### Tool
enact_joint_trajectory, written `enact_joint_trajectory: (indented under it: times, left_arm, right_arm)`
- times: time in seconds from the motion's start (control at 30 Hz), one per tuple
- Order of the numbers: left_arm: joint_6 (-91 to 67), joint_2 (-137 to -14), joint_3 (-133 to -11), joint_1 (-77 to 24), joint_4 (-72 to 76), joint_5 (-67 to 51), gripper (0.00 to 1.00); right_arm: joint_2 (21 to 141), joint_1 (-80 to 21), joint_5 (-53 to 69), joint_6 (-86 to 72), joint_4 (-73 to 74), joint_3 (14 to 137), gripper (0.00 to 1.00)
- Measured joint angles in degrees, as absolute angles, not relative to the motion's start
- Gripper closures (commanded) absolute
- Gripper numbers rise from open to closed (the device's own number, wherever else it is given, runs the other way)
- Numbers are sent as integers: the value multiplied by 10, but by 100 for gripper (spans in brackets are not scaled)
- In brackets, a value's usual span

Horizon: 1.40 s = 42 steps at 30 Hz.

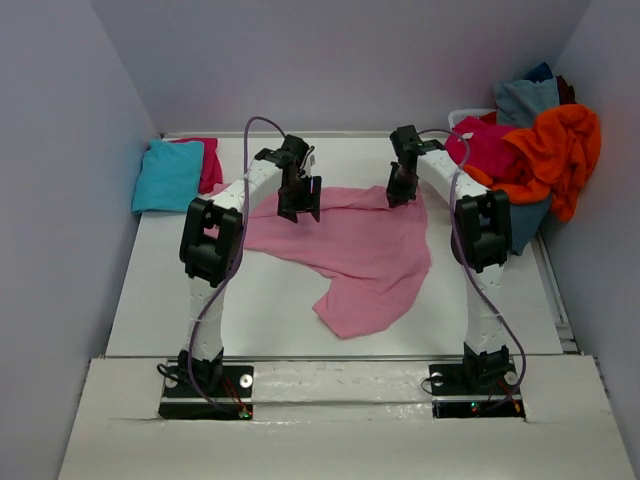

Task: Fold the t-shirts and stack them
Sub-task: Smooth out the 1/3-folded T-shirt at the center of the board.

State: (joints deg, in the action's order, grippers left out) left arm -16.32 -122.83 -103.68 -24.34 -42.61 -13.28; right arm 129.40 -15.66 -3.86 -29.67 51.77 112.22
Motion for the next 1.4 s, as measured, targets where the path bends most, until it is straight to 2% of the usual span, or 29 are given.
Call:
enact_joint_trajectory:
  times: [0.23,0.6,1.4]
  left_arm:
    - [-163,-1228,-1035,-243,-426,-133,27]
    - [-163,-1228,-1035,-243,-426,-133,27]
    - [-161,-1228,-1035,-243,-427,-131,27]
  right_arm:
    - [1299,-157,-38,-296,520,1148,89]
    - [1299,-157,-43,-293,524,1161,82]
    - [1327,-157,-39,-282,573,1216,87]
